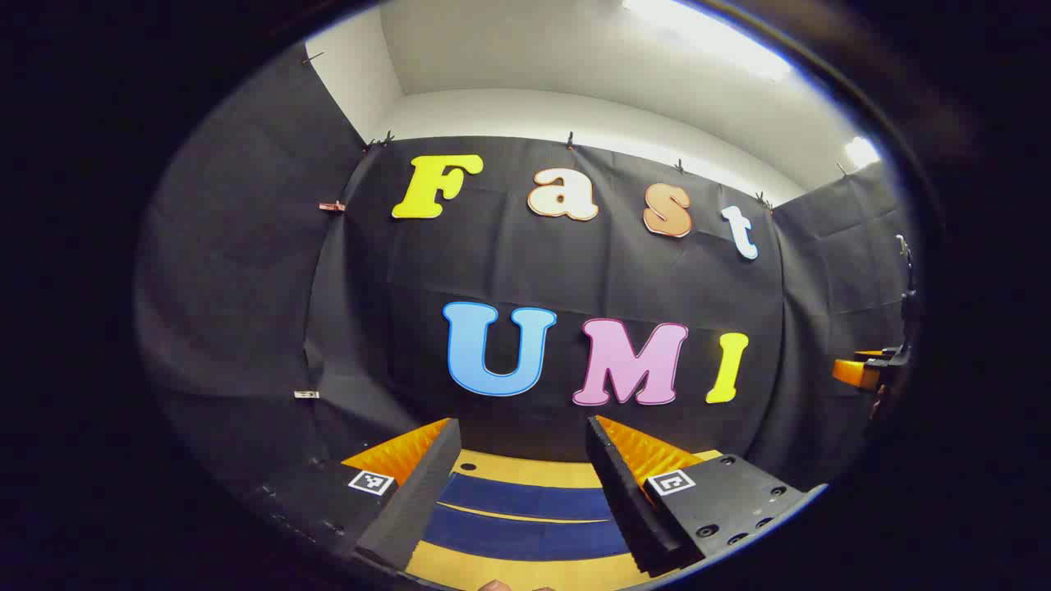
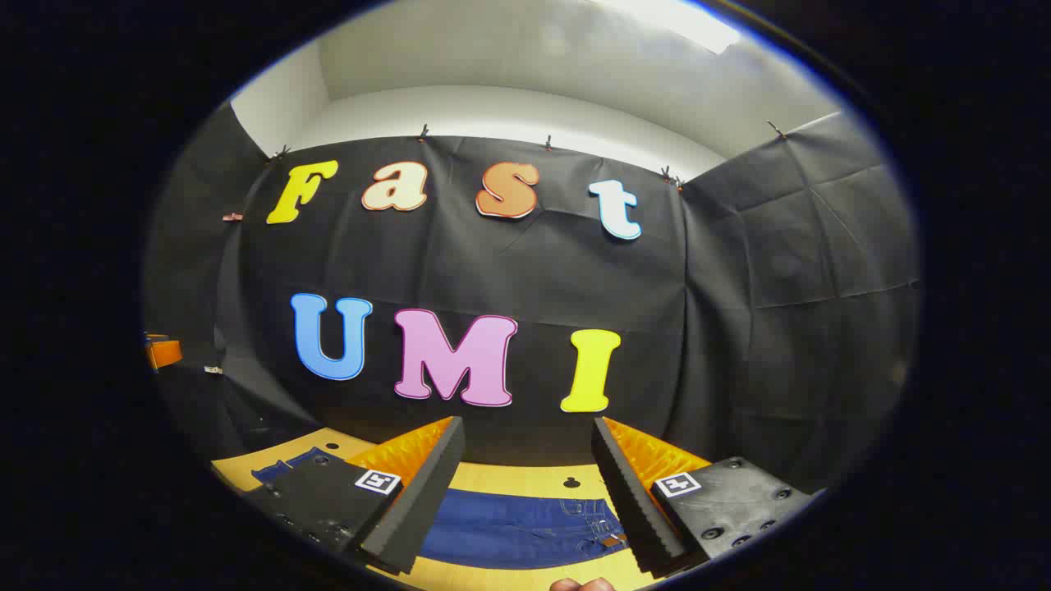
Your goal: Grasp the waist and the cuffs of the jeans and fold them to make the two legs overlap; first hold the waist and fold one-third of the jeans toward the cuffs, then hold the cuffs and fold the remaining one-third in the same direction to finish folding.
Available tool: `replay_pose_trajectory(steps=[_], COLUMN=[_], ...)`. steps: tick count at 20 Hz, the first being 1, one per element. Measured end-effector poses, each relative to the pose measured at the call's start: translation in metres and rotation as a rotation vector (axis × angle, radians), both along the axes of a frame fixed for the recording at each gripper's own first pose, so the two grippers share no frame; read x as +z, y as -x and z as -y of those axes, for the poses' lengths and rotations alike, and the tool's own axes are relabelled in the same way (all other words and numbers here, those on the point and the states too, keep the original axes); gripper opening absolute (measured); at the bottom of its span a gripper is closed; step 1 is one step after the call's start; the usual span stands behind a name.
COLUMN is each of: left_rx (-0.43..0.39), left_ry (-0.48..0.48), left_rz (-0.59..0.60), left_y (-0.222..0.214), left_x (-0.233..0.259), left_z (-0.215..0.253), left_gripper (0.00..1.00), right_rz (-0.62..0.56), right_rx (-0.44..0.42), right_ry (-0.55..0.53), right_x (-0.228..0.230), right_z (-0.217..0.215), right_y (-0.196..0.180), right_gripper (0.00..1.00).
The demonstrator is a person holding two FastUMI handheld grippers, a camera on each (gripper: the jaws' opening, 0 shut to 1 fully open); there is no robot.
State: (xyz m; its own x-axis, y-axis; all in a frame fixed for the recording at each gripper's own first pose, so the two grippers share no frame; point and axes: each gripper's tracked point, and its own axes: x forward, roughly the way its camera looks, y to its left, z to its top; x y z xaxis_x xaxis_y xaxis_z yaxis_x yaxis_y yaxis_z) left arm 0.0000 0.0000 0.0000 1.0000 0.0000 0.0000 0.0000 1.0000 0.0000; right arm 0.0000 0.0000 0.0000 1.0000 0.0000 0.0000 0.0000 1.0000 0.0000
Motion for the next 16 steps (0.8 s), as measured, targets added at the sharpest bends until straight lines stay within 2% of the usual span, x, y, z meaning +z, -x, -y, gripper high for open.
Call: replay_pose_trajectory(steps=[4, 9, 12, 13, 15, 16], left_rx=[-0.001, 0.007, 0.003, 0.004, 0.0, -0.006], left_ry=[0.013, 0.008, 0.045, 0.047, 0.031, 0.019], left_rz=[0.016, -0.007, 0.013, 0.015, 0.006, 0.001], left_y=[0.005, -0.001, -0.008, -0.009, -0.012, -0.013], left_x=[0.005, 0.001, 0.007, 0.006, 0.001, 0.0], left_z=[-0.005, -0.016, -0.014, -0.013, -0.012, -0.01], left_gripper=[0.96, 0.96, 0.96, 0.92, 0.92, 0.96], right_rz=[-0.002, 0.044, 0.044, 0.033, 0.012, 0.007], right_rx=[-0.041, -0.046, -0.017, 0.001, 0.034, 0.039], right_ry=[0.02, 0.065, 0.095, 0.095, 0.102, 0.111], right_x=[0.001, 0.025, 0.025, 0.022, 0.016, 0.015], right_z=[0.02, 0.027, 0.019, 0.015, 0.009, 0.008], right_y=[-0.005, -0.007, -0.005, -0.004, -0.002, -0.002], right_gripper=[0.96, 0.96, 0.96, 0.96, 0.96, 0.96])
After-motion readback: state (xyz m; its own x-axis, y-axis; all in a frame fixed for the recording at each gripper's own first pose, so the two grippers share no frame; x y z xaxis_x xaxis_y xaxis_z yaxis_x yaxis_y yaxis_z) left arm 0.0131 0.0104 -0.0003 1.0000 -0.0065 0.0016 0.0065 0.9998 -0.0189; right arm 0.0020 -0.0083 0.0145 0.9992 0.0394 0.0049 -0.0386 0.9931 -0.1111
